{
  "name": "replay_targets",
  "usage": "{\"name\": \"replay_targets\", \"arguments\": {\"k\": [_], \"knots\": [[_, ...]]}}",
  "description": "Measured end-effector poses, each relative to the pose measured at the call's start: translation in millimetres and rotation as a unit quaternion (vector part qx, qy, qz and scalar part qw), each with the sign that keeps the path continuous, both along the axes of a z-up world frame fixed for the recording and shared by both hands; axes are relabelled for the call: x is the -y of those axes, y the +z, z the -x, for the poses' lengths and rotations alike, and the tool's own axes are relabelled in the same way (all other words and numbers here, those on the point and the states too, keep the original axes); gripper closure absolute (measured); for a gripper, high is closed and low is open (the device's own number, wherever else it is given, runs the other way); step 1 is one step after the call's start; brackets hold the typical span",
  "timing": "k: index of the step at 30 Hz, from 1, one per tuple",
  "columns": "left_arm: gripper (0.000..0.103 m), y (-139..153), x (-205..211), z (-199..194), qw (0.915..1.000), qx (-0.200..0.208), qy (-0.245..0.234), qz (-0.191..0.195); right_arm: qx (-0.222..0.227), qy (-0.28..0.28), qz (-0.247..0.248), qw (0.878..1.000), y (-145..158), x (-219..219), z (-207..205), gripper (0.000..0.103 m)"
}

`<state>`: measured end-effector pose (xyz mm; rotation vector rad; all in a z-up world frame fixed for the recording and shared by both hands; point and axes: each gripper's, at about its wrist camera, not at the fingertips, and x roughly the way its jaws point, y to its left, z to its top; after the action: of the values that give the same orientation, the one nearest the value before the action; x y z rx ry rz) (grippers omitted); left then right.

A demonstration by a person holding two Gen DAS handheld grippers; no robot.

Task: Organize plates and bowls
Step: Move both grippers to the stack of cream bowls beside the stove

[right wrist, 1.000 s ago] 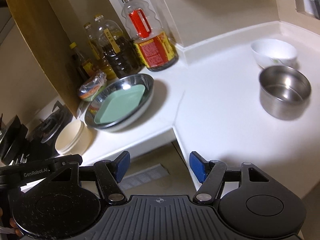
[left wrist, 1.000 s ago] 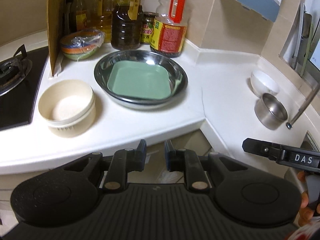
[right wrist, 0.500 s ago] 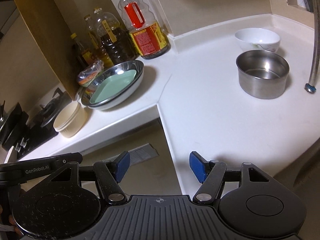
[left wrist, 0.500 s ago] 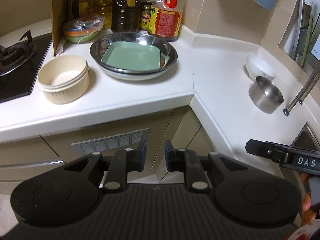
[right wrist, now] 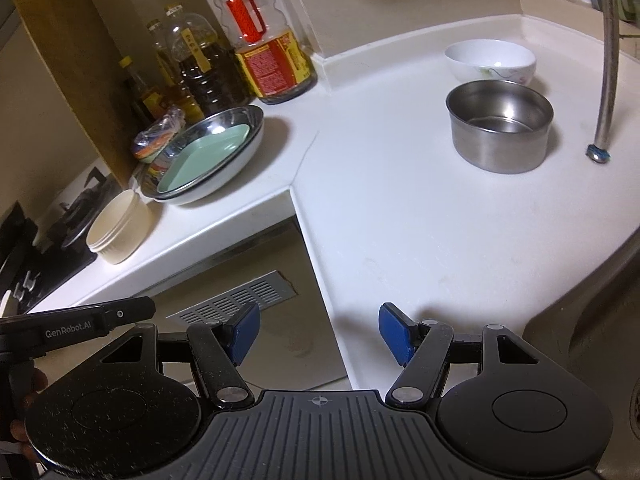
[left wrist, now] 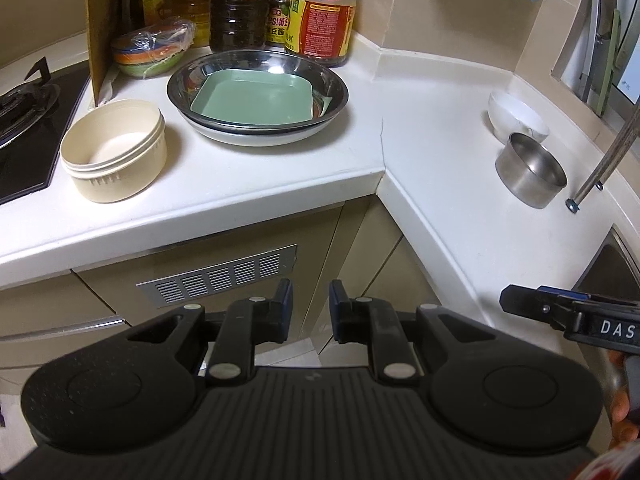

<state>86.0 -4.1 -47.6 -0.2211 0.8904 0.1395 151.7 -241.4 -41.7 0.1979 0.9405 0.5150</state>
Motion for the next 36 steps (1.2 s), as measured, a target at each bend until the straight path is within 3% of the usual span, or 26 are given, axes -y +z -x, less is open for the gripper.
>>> {"name": "replay_targets", "arguments": {"k": [11,36], "knots": [[0.086,0.0,-45.9,-3.0,1.0000,0.001,-0.007,0.005,0.000,-0.004,0.010,1.000,2.0,-43.7,1.1,0.037],[0.086,7.5,-218.7,-10.5,0.9959,0.026,0.085,0.015,0.018,0.089,-0.021,0.996,-2.3,-230.7,-28.8,0.037]]}}
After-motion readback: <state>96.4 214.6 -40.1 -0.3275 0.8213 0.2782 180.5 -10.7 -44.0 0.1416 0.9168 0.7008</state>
